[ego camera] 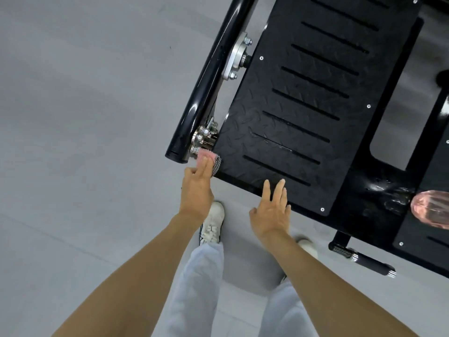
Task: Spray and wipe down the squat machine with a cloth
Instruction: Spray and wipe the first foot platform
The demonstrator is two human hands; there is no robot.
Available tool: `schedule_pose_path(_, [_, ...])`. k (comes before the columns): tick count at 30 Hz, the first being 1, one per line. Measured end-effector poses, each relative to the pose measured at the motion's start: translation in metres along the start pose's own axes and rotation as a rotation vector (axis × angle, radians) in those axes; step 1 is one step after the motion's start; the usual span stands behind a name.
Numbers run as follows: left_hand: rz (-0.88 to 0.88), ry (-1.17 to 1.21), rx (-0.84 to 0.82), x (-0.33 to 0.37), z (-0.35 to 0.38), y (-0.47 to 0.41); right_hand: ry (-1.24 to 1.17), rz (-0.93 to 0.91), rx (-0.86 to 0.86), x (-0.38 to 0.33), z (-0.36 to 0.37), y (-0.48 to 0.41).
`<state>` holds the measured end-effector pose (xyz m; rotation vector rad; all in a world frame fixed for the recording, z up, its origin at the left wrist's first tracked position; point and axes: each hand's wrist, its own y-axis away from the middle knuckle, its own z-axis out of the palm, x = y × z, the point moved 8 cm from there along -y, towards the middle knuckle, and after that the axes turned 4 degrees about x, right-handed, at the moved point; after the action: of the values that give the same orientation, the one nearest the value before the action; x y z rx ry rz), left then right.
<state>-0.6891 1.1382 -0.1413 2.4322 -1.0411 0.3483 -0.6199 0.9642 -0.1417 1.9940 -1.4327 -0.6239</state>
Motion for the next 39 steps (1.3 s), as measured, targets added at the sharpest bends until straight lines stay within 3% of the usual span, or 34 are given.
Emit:
schedule_pose_path(5, [-0.240, -0.064, 0.027, 0.019, 0.025, 0.026, 0.004, -0.053, 0.016, 0.030, -0.002, 0.005])
schedule_pose_path(9, [-0.273, -0.075, -0.028, 0.070, 0.052, 0.050, 0.015, -0.068, -0.005, 0.072, -0.005, 0.007])
schedule_pose_path(16, [-0.092, -0.032, -0.069, 0.175, 0.116, 0.099, 0.006, -0.104, 0.046, 0.146, -0.017, 0.003])
schedule_pose_path(22, [0.116, -0.150, -0.206, 0.242, 0.161, 0.130, -0.065, -0.035, 0.095, 0.220, -0.029, 0.000])
schedule_pose_path(24, [0.202, -0.031, -0.183, 0.259, 0.172, 0.136, -0.095, -0.017, 0.099, 0.240, -0.033, 0.000])
schedule_pose_path(27, [0.247, 0.293, -0.289, 0.292, 0.173, 0.130, -0.183, 0.011, 0.133, 0.262, -0.041, -0.002])
schedule_pose_path(30, [0.137, 0.426, -0.046, 0.316, 0.136, 0.092, -0.366, 0.031, 0.249, 0.274, -0.062, -0.006])
schedule_pose_path(32, [0.157, 0.425, 0.115, 0.330, 0.114, 0.064, -0.482, 0.021, 0.352, 0.275, -0.079, -0.009])
schedule_pose_path(37, [0.273, 0.227, 0.246, 0.356, 0.092, -0.018, -0.458, -0.033, 0.307, 0.267, -0.085, -0.025])
schedule_pose_path(39, [0.221, 0.078, 0.154, 0.355, 0.107, -0.045, -0.412, -0.017, 0.285, 0.269, -0.080, -0.029])
